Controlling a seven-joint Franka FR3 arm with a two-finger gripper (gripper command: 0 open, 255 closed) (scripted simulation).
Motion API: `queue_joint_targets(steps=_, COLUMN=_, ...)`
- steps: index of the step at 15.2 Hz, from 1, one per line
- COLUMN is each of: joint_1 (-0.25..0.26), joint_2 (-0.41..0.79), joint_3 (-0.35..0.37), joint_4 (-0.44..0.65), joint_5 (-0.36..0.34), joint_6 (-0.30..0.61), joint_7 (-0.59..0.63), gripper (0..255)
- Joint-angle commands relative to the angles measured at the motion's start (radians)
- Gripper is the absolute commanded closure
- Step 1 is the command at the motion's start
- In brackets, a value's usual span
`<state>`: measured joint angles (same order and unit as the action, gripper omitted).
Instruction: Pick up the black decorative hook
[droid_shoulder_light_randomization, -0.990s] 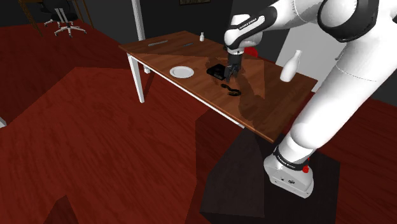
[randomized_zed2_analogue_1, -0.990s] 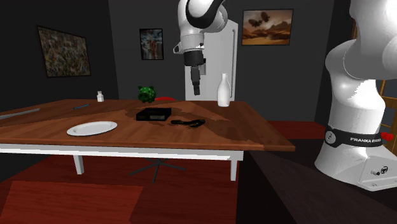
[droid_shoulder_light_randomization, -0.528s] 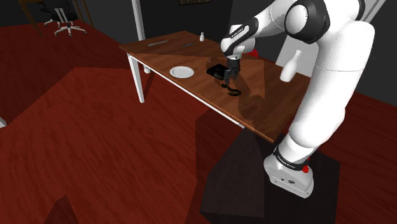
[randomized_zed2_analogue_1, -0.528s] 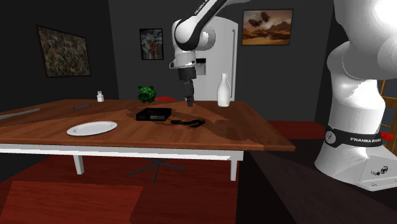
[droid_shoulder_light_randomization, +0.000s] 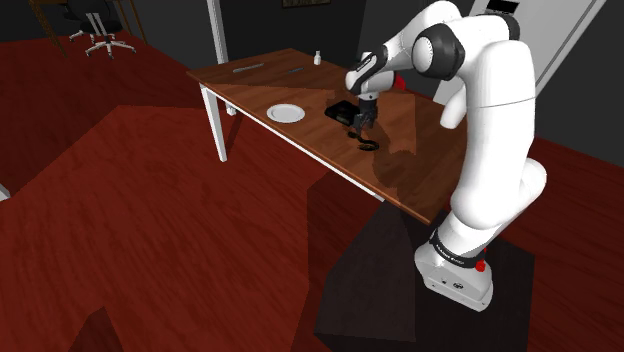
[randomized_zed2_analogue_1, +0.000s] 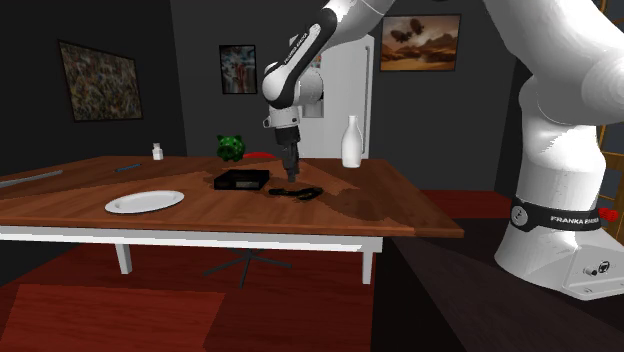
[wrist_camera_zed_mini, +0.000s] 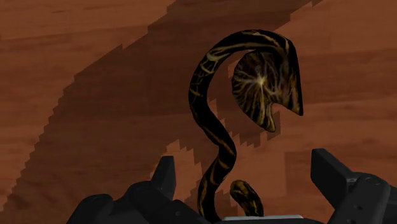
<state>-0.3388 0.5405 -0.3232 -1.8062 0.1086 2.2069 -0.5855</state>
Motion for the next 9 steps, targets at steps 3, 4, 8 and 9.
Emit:
queue_joint_targets(steps=3, joint_1=-0.019, joint_2=0.067, joint_3=0.008, joint_4=0.036, joint_5=0.016, joint_6=0.029, joint_7=-0.010, gripper=0)
queue_joint_targets(steps=4, joint_1=-0.021, joint_2=0.076, joint_3=0.010, joint_4=0.036, joint_5=0.019, joint_6=0.038, joint_7=-0.011, gripper=0)
queue_joint_targets(steps=8, joint_1=-0.027, joint_2=0.109, joint_3=0.018, joint_4=0.037, joint_5=0.028, joint_6=0.069, joint_7=-0.015, gripper=0)
queue_joint_targets(steps=9, joint_1=-0.027, joint_2=0.110, joint_3=0.018, joint_4=0.037, joint_5=0.028, joint_6=0.069, joint_7=-0.015, gripper=0)
